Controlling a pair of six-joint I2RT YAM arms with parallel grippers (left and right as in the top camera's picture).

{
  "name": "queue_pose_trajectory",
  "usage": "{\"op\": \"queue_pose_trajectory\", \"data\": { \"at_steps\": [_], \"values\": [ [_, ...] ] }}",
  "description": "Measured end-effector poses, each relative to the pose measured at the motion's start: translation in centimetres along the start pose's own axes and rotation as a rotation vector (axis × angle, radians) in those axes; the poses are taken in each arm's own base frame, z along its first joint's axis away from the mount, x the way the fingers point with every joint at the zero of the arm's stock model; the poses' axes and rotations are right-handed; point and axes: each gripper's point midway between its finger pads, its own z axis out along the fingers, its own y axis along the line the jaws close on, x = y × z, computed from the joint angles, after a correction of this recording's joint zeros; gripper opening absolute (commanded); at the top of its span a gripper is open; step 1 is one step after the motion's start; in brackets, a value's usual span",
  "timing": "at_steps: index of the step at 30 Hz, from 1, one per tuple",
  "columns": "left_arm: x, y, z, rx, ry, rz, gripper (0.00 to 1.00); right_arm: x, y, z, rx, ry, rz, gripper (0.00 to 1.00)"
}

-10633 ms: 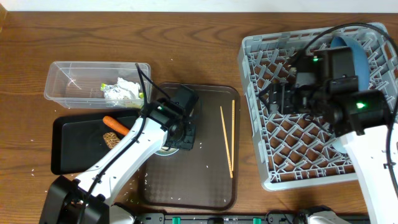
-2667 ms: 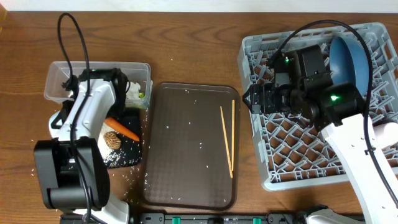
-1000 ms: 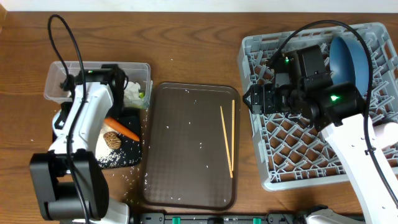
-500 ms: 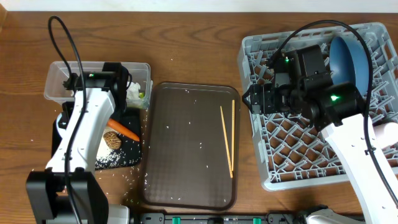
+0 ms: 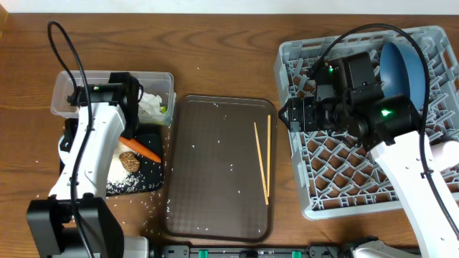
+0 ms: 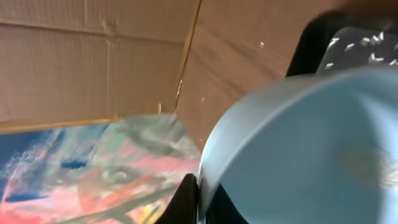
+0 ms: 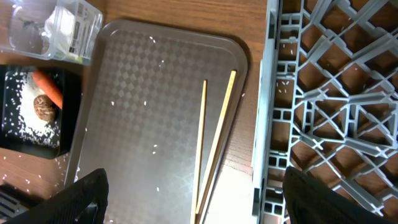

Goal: Sort waste into correct bins and load items into the dishwasher rack
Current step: 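Hold the bowl inverted over the black tray, shaking out remaining rice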

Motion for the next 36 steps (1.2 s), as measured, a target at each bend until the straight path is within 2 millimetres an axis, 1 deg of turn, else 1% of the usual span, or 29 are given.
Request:
{"op": "queue_pose_trajectory", "data": {
  "at_steps": [2, 3, 5, 7, 11, 15, 17, 19, 21, 23, 25, 29, 36],
  "values": [
    [-1.2, -0.4, -0.1, 0.013, -0.042, -0.074, 0.06, 0.0, 0.0, 0.0, -0.001, 0.0, 0.0, 0.83],
    [-1.4, -0.4, -0.3, 0.015, -0.05, -0.069, 0.06, 0.0, 0.0, 0.0, -0.002, 0.001, 0.0, 0.83],
    [-1.1, -0.2, -0.4, 0.0, -0.046, -0.012, 0.06, 0.1, 0.1, 0.0, -0.005, 0.004, 0.001, 0.82],
    [-0.7, 0.5, -0.4, -0.039, -0.044, 0.034, 0.06, 0.2, 0.1, 0.0, -0.007, 0.007, 0.002, 0.82],
    [-1.2, 2.0, -0.8, -0.101, -0.079, 0.025, 0.06, 0.2, 0.2, 0.0, -0.011, 0.009, 0.002, 0.83],
    [-1.6, 2.9, -1.2, -0.119, -0.111, -0.012, 0.06, 0.1, 0.2, 0.0, -0.014, 0.007, 0.001, 0.84],
    [-1.4, 3.3, -1.3, -0.131, -0.112, 0.0, 0.06, 0.1, 0.2, 0.0, -0.014, 0.006, 0.001, 0.83],
    [-0.9, 4.0, -1.7, -0.162, -0.11, 0.051, 0.06, 0.0, 0.3, 0.0, -0.015, 0.003, 0.0, 0.83],
    [-1.3, 4.5, -2.7, -0.187, -0.159, 0.04, 0.06, 0.0, 0.3, 0.0, -0.016, 0.002, 0.0, 0.84],
    [-2.1, 4.7, -4.1, -0.186, -0.233, -0.021, 0.06, -0.1, 0.3, 0.0, -0.016, -0.001, -0.001, 0.84],
    [-2.4, 5.0, -4.9, -0.19, -0.269, -0.044, 0.06, -0.1, 0.3, 0.0, -0.017, -0.003, -0.001, 0.84],
    [-2.2, 5.7, -4.9, -0.21, -0.27, -0.05, 0.06, -0.1, 0.3, 0.0, -0.017, -0.003, -0.002, 0.84],
    [-2.0, 5.8, -4.8, -0.213, -0.263, -0.039, 0.06, -0.1, 0.3, 0.0, -0.017, -0.002, -0.001, 0.83]
  ]
}}
